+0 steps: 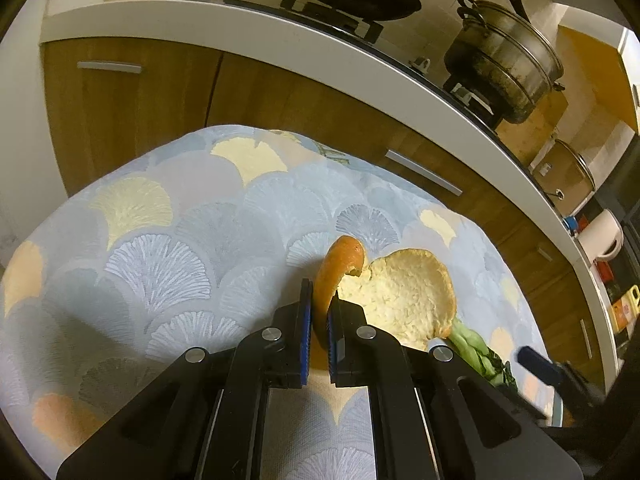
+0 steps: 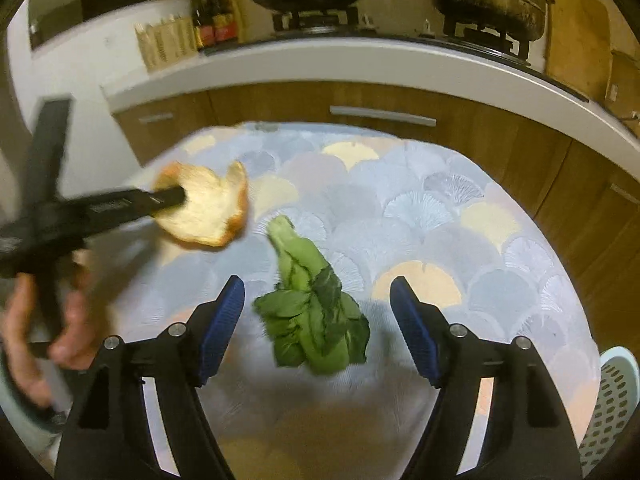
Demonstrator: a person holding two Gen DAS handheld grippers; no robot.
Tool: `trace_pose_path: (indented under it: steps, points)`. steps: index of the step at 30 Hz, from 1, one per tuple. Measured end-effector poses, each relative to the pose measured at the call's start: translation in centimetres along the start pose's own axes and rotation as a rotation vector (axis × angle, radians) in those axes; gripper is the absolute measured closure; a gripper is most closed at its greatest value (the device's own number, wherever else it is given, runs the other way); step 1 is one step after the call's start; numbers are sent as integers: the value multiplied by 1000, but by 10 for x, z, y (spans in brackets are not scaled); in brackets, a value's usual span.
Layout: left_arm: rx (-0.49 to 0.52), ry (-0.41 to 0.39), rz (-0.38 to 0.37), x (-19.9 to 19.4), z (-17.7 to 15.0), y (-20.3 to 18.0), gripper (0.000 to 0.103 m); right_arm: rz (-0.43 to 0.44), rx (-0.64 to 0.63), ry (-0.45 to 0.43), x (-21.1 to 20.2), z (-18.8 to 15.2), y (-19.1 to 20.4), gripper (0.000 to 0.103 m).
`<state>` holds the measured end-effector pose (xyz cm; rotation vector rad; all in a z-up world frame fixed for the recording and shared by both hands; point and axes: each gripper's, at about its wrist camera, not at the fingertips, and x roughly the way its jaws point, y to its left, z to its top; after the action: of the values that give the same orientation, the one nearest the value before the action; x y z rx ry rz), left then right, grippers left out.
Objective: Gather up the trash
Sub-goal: 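Grasp the orange peel with bread using the left tool while the right tool grasps the green vegetable, then carry the peel and vegetable over the basket and open both tools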
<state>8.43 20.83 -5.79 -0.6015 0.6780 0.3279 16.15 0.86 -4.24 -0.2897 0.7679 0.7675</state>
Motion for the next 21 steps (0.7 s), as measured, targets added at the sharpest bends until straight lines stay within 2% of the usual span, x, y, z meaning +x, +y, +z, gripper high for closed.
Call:
trace_pose_path:
  steps: [3,5,6,8,13,17,21]
  points:
    - [11,7,-12,1,0,-3,98,-44,-43,12,6,-1,9,33]
    - [18,9,-24,1,0,-6,99,-60,-69,25,9,-2,14,52]
    - [16,13,-38,1,-1,-7,99,-69,-79,53,14,-3,16,75]
    - [17,24,-61,1,-1,-11,99,-86,-84,51,13,-6,17,82]
    - [69,32,-126,-8,-4,-34,99,-96,-28,-6,-18,-15,4,84]
    - [114,67,-250,-17,-8,-64,98,-147,51,-61,-56,-27,-24,84]
    - [169,104,-344,-20,-16,-104,98,-188,154,-93,-90,-44,-59,84]
